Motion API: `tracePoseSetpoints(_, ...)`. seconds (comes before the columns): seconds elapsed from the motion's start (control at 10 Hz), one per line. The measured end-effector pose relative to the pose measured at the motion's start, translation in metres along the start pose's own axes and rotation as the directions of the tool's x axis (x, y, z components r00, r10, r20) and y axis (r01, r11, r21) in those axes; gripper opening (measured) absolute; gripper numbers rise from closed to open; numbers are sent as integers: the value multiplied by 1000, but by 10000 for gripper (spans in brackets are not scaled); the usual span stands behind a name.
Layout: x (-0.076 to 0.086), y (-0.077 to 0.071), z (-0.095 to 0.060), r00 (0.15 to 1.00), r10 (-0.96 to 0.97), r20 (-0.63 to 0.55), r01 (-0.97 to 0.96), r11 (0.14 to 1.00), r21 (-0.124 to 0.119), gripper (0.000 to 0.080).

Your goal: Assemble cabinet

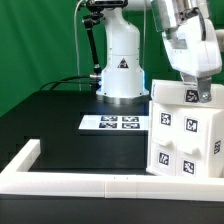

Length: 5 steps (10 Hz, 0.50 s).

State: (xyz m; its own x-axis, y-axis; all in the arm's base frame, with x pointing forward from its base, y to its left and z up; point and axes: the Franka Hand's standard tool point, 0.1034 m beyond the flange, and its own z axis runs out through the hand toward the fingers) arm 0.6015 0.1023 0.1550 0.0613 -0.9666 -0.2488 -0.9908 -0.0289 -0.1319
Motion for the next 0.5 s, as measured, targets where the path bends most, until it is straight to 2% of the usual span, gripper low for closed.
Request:
tracePoseSetpoints(0.1, -2, -2, -9, 1000, -5, 8, 5, 1000, 15, 785)
tracePoseSetpoints(0.3, -6, -2, -22, 1000, -17, 12, 17, 999, 32, 795)
tracePoseSetpoints(0.5, -6, -2, -22, 998, -62, 10, 61, 998, 33, 797)
